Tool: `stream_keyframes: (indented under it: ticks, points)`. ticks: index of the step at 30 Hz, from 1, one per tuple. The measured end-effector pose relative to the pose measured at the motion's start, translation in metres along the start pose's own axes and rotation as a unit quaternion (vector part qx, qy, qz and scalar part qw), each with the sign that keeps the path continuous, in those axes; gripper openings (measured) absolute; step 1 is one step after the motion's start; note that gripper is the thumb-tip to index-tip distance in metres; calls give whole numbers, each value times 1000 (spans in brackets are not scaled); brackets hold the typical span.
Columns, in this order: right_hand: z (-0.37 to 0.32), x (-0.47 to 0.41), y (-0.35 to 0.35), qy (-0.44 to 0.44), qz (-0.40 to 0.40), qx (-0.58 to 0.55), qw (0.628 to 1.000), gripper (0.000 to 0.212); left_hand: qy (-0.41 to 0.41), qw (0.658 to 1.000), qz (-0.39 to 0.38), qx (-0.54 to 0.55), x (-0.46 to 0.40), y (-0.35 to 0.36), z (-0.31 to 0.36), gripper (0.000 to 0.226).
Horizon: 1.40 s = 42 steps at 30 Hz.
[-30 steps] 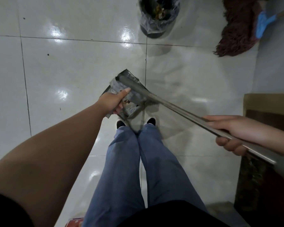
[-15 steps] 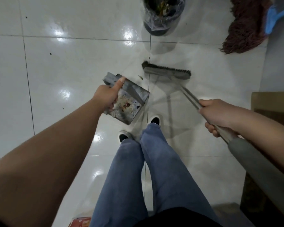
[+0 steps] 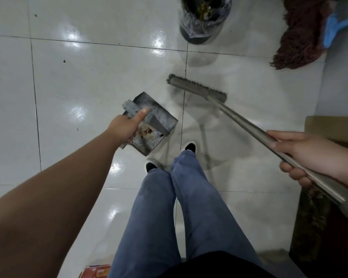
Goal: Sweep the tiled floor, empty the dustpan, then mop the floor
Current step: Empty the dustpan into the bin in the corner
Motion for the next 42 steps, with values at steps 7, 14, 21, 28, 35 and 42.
stream_keyframes:
  ticks: [7, 14, 21, 28, 35, 42]
  points:
    - [-14, -28, 10, -13, 23, 35, 999, 45, -38, 993, -62, 88, 14, -3, -33, 52]
    - [-14, -7, -2, 35, -39, -67, 996, 23, 35, 994, 10, 103, 43, -9, -6, 47]
    - [-24, 54, -57, 25, -42, -52, 997, 16, 145, 986, -46, 62, 124, -43, 85, 44]
    - [-37, 116, -113, -7, -52, -87, 995, 8, 215, 965, -110, 100, 179, -58, 216, 47]
    - [-86, 126, -160, -80, -13, -111, 991, 34, 229, 968, -94, 41, 196, -69, 352, 41]
    - [-156, 123, -191, -79, -5, -143, 987, 38, 200, 970, -137, -21, 165, -57, 468, 43]
Point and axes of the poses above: each hand's wrist, its own x-axis away from the middle knuckle, its own y-axis out of the palm, z = x × y, the point moved 6 cm from there along -x, towards the middle knuckle, and after that the axes turned 6 degrees about -z, right-handed, at the moved point
